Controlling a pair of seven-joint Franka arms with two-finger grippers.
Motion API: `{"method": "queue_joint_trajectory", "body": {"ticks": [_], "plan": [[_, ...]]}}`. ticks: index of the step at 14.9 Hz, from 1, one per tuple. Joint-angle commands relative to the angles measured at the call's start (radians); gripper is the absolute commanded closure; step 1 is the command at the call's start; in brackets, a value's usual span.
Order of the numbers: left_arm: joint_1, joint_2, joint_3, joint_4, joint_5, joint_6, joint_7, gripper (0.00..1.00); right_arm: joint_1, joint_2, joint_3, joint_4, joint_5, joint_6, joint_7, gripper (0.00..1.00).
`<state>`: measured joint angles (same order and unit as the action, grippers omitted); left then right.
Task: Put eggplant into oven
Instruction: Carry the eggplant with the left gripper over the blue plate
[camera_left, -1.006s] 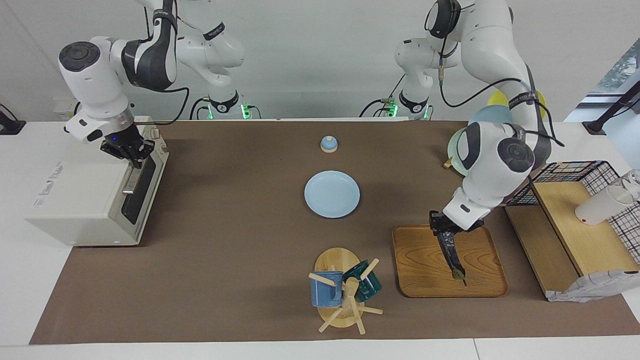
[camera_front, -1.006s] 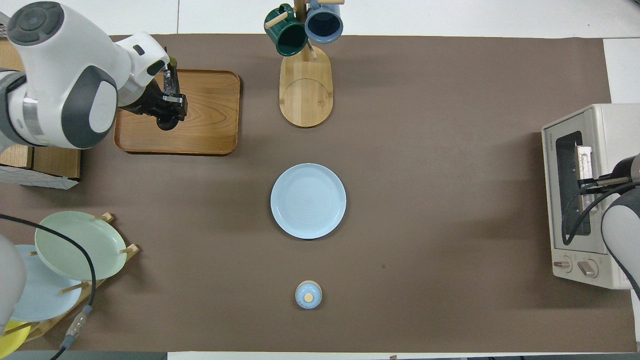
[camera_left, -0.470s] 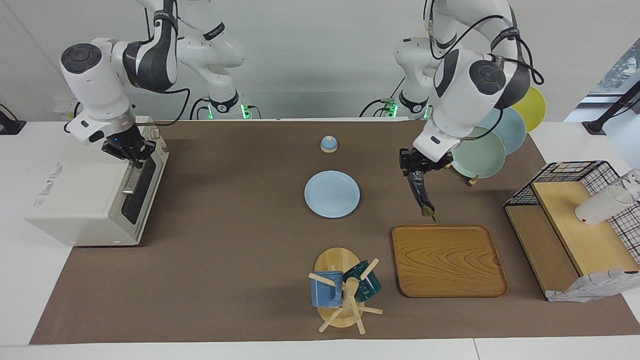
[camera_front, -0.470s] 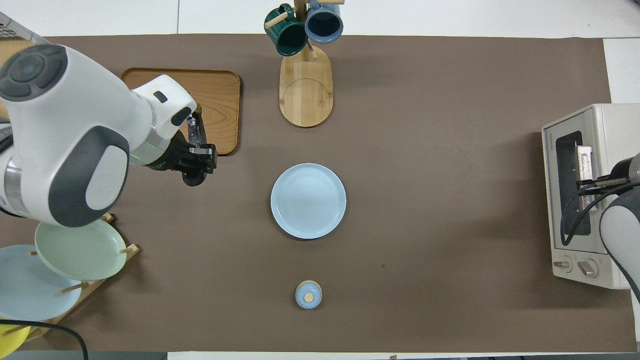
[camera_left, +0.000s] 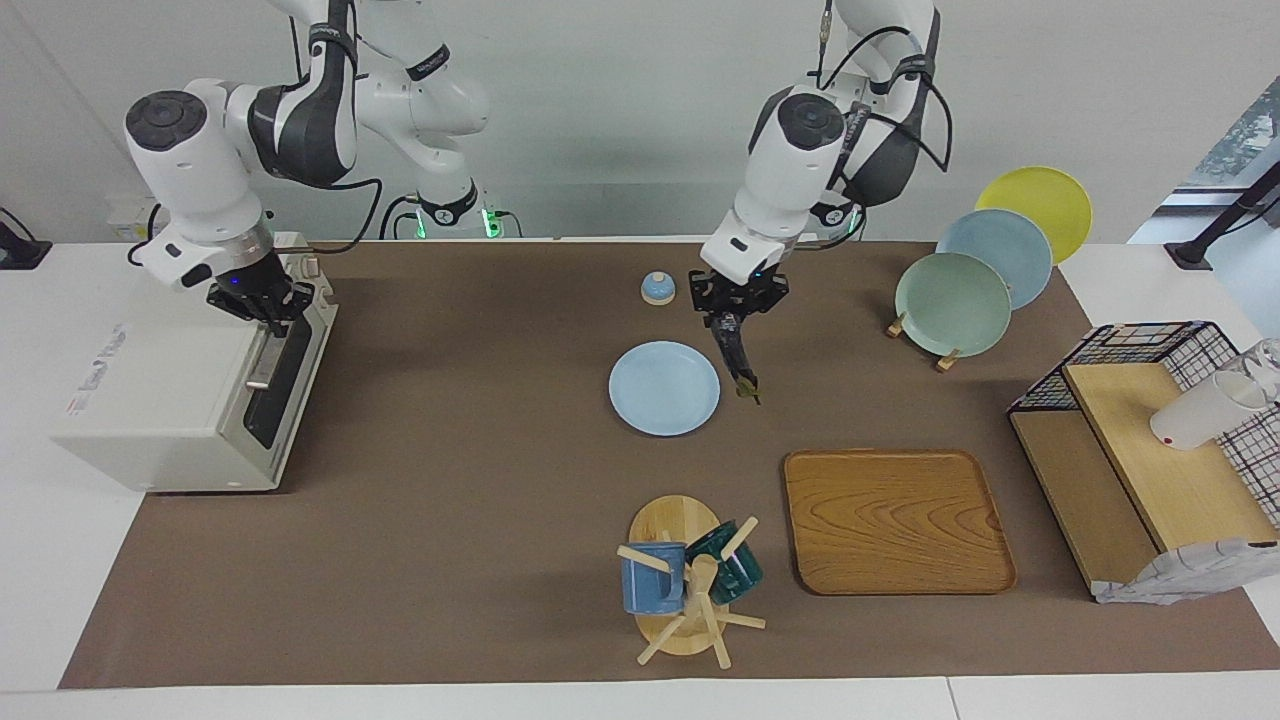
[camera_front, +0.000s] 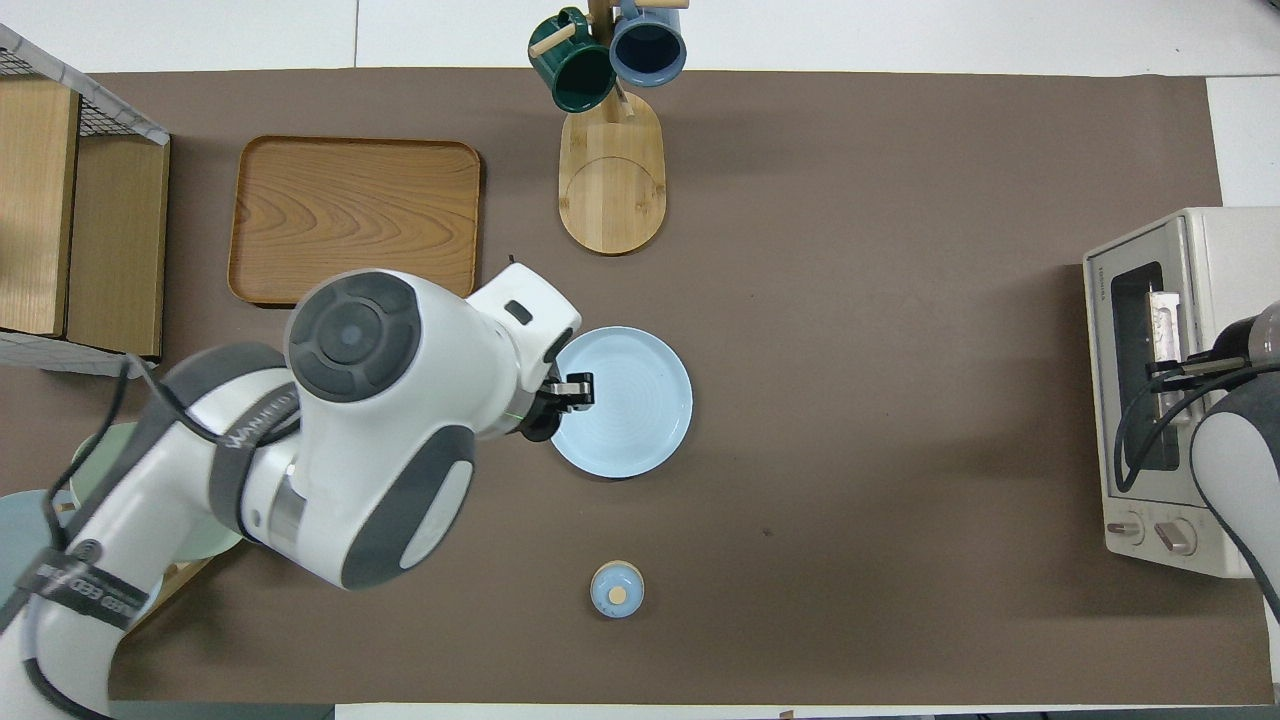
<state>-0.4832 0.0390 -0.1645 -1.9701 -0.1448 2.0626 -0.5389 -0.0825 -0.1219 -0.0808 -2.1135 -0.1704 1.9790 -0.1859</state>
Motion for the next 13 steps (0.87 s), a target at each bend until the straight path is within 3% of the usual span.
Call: {"method": "queue_joint_trajectory", "body": {"ticks": [1, 8, 13], "plan": [[-0.069, 0.03, 0.02, -0.061, -0.016, 0.123, -0.03, 1.0, 0.045, 0.051, 0.009, -0.029, 0.015, 0.089, 0.023, 1.0], [-0.106, 0.154, 0.022, -0.099, -0.016, 0.333, -0.038, 1.0, 0.101, 0.114, 0.009, -0.049, 0.019, 0.187, 0.079, 1.0], [-0.117, 0.2, 0.022, -0.099, -0.015, 0.369, -0.036, 1.0, 0.101, 0.151, 0.009, -0.082, 0.04, 0.257, 0.088, 1.0]]}}
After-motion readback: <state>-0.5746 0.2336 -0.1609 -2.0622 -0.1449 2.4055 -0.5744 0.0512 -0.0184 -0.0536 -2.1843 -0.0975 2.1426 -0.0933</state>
